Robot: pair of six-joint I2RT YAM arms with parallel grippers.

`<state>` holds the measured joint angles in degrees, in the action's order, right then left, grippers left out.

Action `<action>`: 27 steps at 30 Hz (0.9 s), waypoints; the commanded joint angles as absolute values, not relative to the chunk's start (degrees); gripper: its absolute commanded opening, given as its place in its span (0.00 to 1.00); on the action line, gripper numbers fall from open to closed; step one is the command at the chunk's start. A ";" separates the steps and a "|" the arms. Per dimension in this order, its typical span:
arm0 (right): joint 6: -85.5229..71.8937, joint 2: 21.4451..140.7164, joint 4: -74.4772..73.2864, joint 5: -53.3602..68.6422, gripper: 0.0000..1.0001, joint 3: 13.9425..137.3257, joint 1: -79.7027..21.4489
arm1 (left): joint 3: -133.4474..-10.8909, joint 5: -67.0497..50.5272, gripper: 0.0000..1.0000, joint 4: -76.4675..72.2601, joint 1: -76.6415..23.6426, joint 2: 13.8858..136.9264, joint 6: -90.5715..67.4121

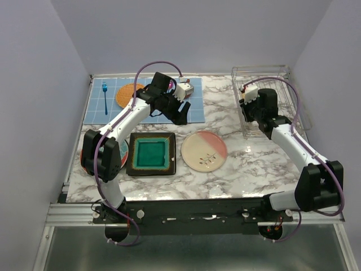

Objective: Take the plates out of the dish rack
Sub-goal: Unload the plate from the dish rack.

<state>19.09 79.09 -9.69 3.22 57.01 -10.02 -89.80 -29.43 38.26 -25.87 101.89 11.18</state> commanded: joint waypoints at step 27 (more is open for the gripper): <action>24.17 74.80 -28.29 3.34 0.01 82.43 -9.58 | -89.56 -32.26 0.78 38.58 -25.49 101.07 11.87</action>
